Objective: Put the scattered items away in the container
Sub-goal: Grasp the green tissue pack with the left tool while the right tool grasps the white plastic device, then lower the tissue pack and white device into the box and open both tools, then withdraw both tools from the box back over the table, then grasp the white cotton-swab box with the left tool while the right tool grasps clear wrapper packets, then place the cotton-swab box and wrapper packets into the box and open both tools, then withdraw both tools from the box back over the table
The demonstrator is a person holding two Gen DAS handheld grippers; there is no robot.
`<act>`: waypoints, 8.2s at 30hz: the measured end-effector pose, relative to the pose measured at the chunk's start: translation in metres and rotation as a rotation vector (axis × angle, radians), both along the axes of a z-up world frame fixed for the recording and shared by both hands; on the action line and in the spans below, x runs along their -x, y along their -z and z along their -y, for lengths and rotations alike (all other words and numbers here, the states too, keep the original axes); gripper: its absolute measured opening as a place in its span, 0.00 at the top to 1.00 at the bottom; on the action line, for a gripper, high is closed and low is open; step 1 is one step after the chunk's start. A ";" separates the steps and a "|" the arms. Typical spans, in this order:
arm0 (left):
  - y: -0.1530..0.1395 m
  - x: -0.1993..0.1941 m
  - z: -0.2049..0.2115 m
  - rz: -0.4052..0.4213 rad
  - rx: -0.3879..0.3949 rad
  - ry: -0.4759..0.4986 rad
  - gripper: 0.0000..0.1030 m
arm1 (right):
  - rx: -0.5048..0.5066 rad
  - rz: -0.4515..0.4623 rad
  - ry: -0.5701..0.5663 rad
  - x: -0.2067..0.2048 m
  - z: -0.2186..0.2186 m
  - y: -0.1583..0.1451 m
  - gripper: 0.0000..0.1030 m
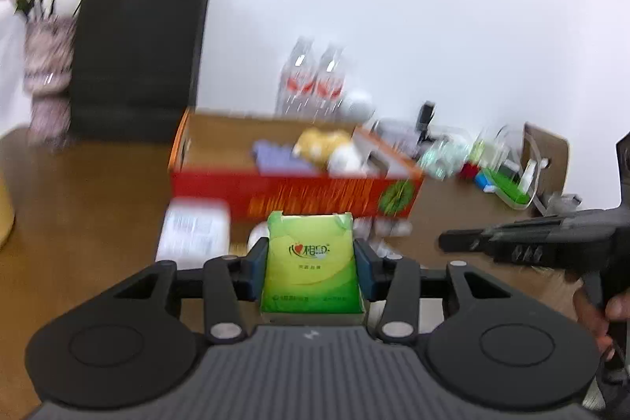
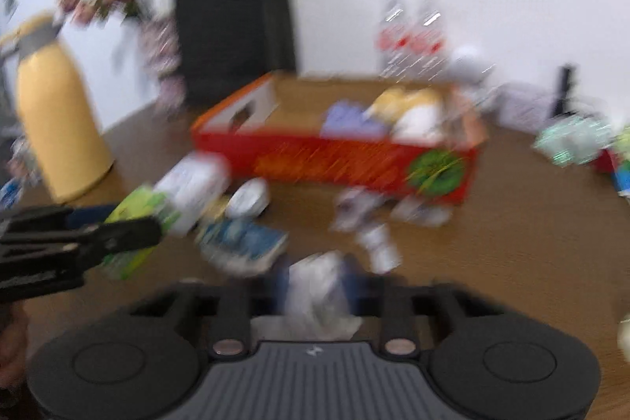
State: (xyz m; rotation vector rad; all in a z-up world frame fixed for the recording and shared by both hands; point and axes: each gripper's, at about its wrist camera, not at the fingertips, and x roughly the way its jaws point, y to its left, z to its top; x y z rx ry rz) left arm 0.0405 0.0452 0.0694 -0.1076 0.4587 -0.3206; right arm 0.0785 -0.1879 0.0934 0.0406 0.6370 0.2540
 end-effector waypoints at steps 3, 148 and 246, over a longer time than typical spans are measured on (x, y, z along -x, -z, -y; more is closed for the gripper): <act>-0.018 -0.015 0.001 0.027 -0.047 -0.031 0.56 | 0.020 0.053 0.012 -0.011 0.015 -0.024 1.00; 0.064 -0.094 -0.050 -0.180 -0.054 -0.148 0.35 | 0.054 -0.094 -0.021 -0.104 -0.003 0.057 0.71; -0.134 -0.094 0.027 -0.167 -0.167 -0.238 0.00 | 0.013 -0.131 0.091 -0.109 -0.002 -0.119 0.15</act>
